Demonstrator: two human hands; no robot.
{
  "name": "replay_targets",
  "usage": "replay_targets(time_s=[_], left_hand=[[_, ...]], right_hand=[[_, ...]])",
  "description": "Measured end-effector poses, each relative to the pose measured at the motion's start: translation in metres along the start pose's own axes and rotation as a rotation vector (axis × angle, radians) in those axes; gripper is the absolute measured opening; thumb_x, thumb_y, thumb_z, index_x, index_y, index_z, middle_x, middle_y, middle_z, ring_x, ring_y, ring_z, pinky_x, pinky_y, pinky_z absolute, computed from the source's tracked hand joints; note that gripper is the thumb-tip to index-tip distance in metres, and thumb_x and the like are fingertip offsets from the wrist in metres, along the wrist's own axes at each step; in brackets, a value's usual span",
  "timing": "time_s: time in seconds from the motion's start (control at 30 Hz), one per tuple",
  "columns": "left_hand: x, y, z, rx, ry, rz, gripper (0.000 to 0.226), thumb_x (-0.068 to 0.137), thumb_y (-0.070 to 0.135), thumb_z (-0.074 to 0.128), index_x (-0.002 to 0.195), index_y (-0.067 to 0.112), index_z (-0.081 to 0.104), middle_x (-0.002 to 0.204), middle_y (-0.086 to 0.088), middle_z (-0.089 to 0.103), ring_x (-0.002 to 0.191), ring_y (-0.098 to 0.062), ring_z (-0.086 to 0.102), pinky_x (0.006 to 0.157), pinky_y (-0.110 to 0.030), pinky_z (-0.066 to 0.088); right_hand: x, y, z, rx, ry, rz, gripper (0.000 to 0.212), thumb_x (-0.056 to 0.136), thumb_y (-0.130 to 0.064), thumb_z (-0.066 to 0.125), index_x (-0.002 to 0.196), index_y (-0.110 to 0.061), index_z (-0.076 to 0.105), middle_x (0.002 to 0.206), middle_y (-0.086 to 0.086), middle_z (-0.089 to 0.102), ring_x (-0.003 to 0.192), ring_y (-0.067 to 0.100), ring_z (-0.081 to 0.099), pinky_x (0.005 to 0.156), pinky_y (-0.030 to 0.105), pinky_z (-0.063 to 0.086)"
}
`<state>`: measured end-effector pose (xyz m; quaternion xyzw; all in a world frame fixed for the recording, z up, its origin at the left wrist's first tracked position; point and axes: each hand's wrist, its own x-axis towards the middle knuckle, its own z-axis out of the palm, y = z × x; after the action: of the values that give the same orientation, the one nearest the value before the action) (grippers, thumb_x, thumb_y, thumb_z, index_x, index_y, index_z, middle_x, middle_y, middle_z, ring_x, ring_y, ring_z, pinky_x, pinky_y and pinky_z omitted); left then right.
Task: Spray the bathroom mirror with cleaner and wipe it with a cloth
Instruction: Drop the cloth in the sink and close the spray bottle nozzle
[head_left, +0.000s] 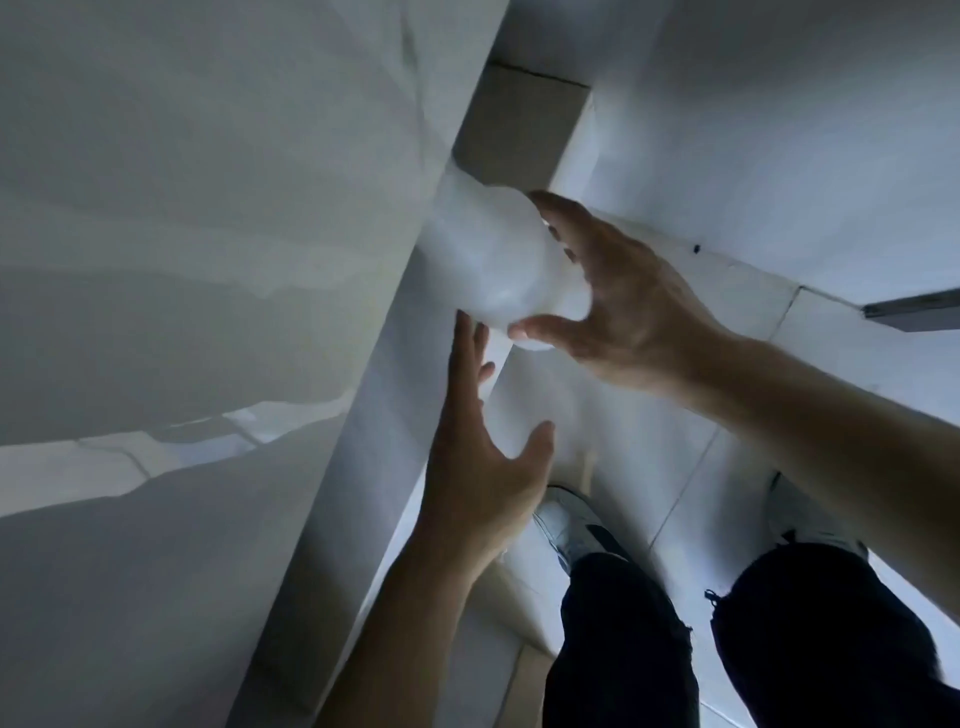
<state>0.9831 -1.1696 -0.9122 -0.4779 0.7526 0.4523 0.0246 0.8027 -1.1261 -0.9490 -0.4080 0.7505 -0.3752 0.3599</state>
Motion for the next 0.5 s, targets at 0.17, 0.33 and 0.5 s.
replay_targets(time_s=[0.17, 0.33, 0.5], left_hand=[[0.009, 0.006, -0.014, -0.029, 0.121, -0.034, 0.093, 0.08, 0.028, 0.068, 0.143, 0.068, 0.011, 0.149, 0.041, 0.033, 0.134, 0.01, 0.043, 0.104, -0.007, 0.036], [0.019, 0.002, -0.022, 0.03, 0.134, -0.176, 0.078, 0.092, 0.016, 0.071, 0.133, 0.06, 0.021, 0.144, 0.025, 0.04, 0.139, -0.014, 0.046, 0.113, -0.03, 0.037], [0.007, 0.005, -0.027, 0.06, 0.131, -0.301, 0.078, 0.095, 0.018, 0.068, 0.159, 0.02, 0.024, 0.162, -0.003, 0.036, 0.145, -0.025, 0.041, 0.119, -0.039, 0.035]], right_hand=[[0.028, -0.024, 0.014, -0.017, -0.027, -0.063, 0.099, 0.08, -0.049, 0.08, 0.156, -0.034, 0.018, 0.156, 0.002, 0.046, 0.136, 0.026, 0.05, 0.1, 0.03, 0.03], [0.051, -0.036, 0.03, -0.082, -0.111, -0.081, 0.098, 0.08, -0.049, 0.08, 0.156, -0.031, 0.021, 0.153, 0.001, 0.046, 0.129, 0.027, 0.054, 0.107, 0.034, 0.04], [0.058, -0.052, 0.043, -0.294, -0.108, -0.043, 0.069, 0.088, -0.044, 0.073, 0.145, -0.016, 0.046, 0.14, 0.008, 0.056, 0.125, 0.031, 0.055, 0.115, 0.046, 0.035]])
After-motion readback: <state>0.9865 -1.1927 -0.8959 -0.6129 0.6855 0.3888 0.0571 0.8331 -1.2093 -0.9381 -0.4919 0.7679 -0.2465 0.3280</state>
